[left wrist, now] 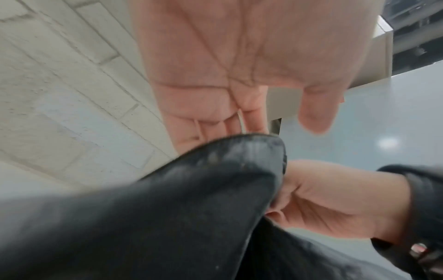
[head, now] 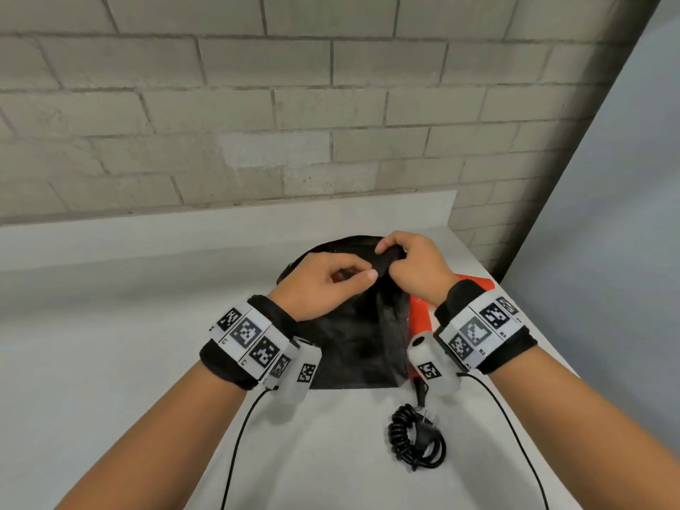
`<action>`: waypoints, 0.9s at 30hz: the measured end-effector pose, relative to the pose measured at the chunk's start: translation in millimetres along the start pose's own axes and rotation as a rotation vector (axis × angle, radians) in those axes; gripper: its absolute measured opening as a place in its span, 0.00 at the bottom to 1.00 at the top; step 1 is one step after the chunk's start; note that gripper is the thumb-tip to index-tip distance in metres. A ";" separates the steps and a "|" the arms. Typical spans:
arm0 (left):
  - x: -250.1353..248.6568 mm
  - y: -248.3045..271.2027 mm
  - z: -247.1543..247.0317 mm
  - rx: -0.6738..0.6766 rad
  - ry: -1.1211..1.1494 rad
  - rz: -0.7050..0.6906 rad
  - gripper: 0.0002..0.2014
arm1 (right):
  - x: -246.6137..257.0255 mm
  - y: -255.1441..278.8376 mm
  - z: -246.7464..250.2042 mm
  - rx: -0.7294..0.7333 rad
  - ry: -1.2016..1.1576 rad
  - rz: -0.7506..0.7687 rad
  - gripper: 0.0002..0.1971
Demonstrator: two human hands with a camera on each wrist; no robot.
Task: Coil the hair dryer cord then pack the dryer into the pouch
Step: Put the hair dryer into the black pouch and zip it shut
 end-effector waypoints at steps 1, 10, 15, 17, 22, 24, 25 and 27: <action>2.8 1.5 3.2 -0.057 -0.007 -0.002 0.14 | -0.8 4.5 3.5 -0.005 -0.043 -0.002 0.17; 46.5 0.0 14.5 0.043 -0.628 0.221 0.13 | 1.9 33.4 9.2 0.018 -0.285 0.128 0.14; 63.5 -2.0 12.9 0.075 -0.502 0.295 0.31 | 13.1 48.4 7.7 0.181 -0.112 0.123 0.22; 57.8 -2.4 19.5 -0.132 -0.320 0.236 0.30 | 13.8 52.6 7.7 0.221 0.044 0.077 0.22; 38.4 4.5 23.5 -0.387 -0.253 0.066 0.23 | -6.1 50.5 0.5 0.085 0.231 -0.091 0.14; 31.7 10.9 18.4 -0.333 -0.207 -0.057 0.18 | -14.4 46.0 2.4 -0.038 0.355 -0.149 0.15; 29.7 14.7 14.8 -0.278 -0.163 -0.111 0.18 | -17.9 42.6 4.0 -0.082 0.381 -0.180 0.20; 30.0 22.0 6.7 -0.164 -0.113 -0.123 0.24 | -22.7 36.0 10.0 -0.184 0.296 -0.232 0.23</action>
Point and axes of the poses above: each hand's wrist, its own y-axis away from the middle knuckle, its own z-axis out of the back of the hand, x = y × z, the point moved 3 cm from there along -y, towards the middle knuckle, and after that the axes turned 2 degrees about -x, right-handed, at the moved point
